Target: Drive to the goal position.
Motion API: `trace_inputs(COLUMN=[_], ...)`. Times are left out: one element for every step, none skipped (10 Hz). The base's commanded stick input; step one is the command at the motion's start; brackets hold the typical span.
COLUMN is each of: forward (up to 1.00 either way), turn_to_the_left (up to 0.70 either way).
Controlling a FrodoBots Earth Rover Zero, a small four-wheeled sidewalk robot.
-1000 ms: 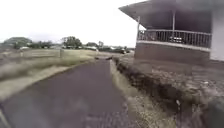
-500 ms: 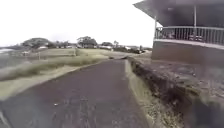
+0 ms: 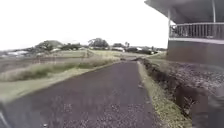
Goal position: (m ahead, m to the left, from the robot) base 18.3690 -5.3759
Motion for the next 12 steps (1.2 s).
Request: trace_inputs(forward=[1.00, 1.00, 1.00, 1.00, 1.00, 1.00, 1.00, 1.00, 1.00, 1.00, 1.00, 1.00], turn_to_the_left=[0.00, 0.00, -0.05, -0.25, -0.40, -0.30, 0.00, 0.00, -0.01, -0.13, -0.40, -0.38])
